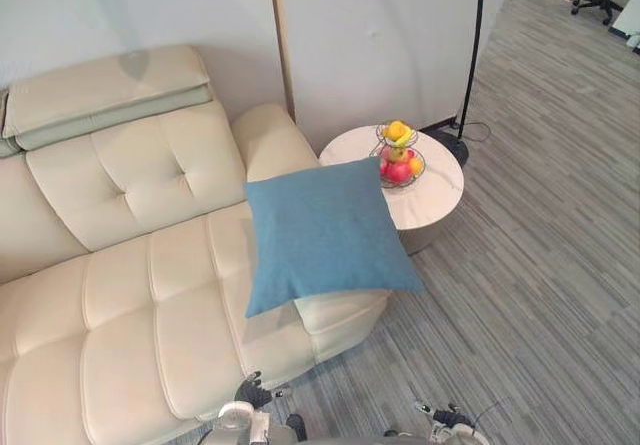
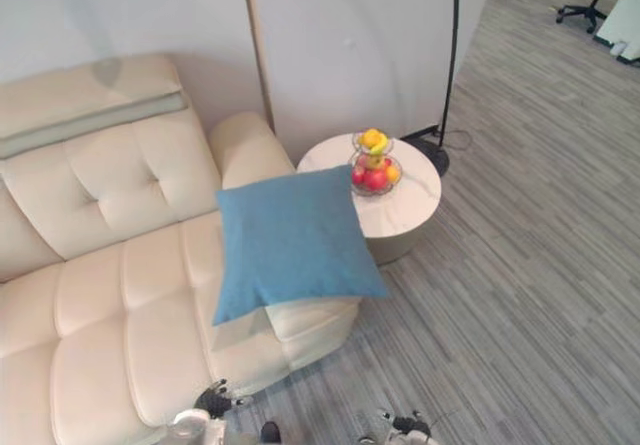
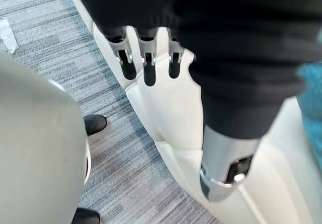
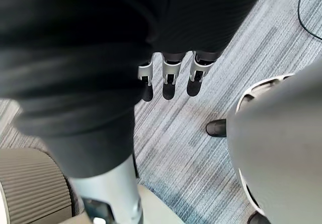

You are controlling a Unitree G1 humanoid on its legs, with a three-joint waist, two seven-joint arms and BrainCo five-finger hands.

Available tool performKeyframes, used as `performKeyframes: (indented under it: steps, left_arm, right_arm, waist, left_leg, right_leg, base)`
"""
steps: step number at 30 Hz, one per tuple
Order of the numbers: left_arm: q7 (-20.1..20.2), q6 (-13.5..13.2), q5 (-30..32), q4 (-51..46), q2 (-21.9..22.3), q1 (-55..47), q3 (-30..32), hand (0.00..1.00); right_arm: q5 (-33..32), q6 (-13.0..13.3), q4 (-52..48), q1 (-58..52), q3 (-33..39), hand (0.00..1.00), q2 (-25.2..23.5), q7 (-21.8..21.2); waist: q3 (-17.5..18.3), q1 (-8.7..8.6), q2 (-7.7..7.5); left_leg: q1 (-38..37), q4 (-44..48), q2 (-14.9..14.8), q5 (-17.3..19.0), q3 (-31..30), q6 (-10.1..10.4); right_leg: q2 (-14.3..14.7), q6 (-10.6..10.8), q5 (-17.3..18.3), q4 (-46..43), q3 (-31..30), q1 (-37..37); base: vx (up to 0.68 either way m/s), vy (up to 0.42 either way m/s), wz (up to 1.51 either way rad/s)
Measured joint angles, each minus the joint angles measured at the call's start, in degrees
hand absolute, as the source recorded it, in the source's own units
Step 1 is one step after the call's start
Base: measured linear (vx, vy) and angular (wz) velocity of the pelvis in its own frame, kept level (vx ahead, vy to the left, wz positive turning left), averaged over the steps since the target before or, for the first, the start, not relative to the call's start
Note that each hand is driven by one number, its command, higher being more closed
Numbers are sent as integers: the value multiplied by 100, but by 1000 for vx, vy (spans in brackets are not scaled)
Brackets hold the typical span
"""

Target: Pick up cushions and gather them together orderly.

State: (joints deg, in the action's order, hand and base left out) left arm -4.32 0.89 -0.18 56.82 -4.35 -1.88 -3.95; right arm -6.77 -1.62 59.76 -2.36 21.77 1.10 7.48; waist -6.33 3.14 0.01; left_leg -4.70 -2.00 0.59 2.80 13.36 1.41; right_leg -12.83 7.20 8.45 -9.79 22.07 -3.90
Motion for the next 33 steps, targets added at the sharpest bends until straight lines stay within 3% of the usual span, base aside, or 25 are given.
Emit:
performKeyframes:
  steps: [1,3,4,6,8,10,11,12,13,14,17,25,33]
  left_arm:
    - [0,-3,-3,12,0,16,-23,0]
    - [1,-1,-6,20,10,5,-87,0]
    - [-6,-2,-10,5,-40,-4,-169,0]
    - [-48,3,-62,-22,-125,-15,-132,0]
    - [-60,6,-147,-22,-92,-42,74,0]
    - [-68,4,-172,-27,-83,-48,143,0]
    - [-73,1,-180,-37,-82,-65,231,0]
    - [-99,2,-215,-29,-114,-88,363,0]
    - [-112,7,-220,-21,-50,-94,424,0]
    - [-124,0,-222,-34,65,-140,534,0]
    - [-128,-4,-225,-24,221,-163,532,0]
    - [-184,-7,-460,-244,230,-112,692,0]
    - [-316,-66,-671,-1188,-724,-56,1446,0]
  right_arm:
    - [3,-7,32,-5,-2,0,7,-2]
    - [-3,-10,34,-9,0,0,97,-9]
    - [3,-5,-14,27,-62,0,100,-12]
    - [5,9,-35,28,-187,0,59,-22]
    - [4,21,-35,69,-224,0,-6,-23]
    - [-1,33,-18,68,-224,0,-16,-25]
    - [-2,35,-8,60,-224,0,-45,-24]
    - [-7,40,7,-8,-212,0,-99,-28]
    - [-7,36,8,-6,-196,0,-84,-29]
    - [-7,42,-7,-41,-143,0,-57,-20]
    - [-11,42,-3,-102,35,0,61,-23]
    - [-122,61,-6,-77,644,0,171,7]
    - [-217,60,-391,-29,1411,0,1019,31]
  waist:
    - [-27,-9,1]
    - [-36,-11,60]
    - [-63,-2,51]
    - [-77,-6,-22]
    - [-85,-7,-64]
    - [-78,-8,-72]
    - [-64,-8,-113]
    - [-39,-43,-263]
    - [-26,-44,-227]
    - [46,-29,-78]
    - [142,-43,169]
    - [182,-74,131]
    - [200,-132,110]
  left_leg:
    - [-95,-28,70,58,-135,-92]
    - [-172,13,103,93,-223,-146]
    - [-311,73,163,145,-348,-225]
    - [-401,122,158,205,-545,-308]
    - [-449,114,27,226,-796,-278]
    - [-425,126,-11,260,-924,-220]
    - [-386,147,13,308,-964,-152]
    - [-346,355,119,484,-1121,-67]
    - [-360,435,60,544,-1133,-29]
    - [-316,544,-49,591,-1056,45]
    - [-328,512,-279,622,-1102,110]
    - [-324,466,-404,582,-1229,173]
    - [-233,394,-347,567,-1180,167]
  right_leg:
    - [-176,113,92,-478,15,62]
    - [-374,117,86,-1420,-90,381]
    - [-599,-141,-89,-2639,-433,863]
    - [-404,-128,169,-3315,-1109,1328]
    - [169,-123,511,-2765,-1528,1512]
    - [481,-136,453,-1914,-1799,1444]
    - [578,-303,280,-1465,-1998,1403]
    - [550,-395,64,-1035,-2042,1268]
    - [569,-401,58,-1007,-1945,1193]
    - [663,-421,53,-850,-1864,1085]
    - [838,-510,14,-578,-1622,912]
    - [975,-579,-198,73,-1375,520]
    - [1006,-530,-551,561,-1443,388]
  base:
    - [79,114,41]
    - [78,119,40]
    - [144,136,57]
    - [165,56,59]
    - [137,-23,65]
    - [81,-40,41]
    - [107,-112,52]
    - [111,-128,39]
    - [182,-150,33]
    - [154,-93,11]
    - [196,-119,22]
    - [76,-49,16]
    - [-51,26,-1]
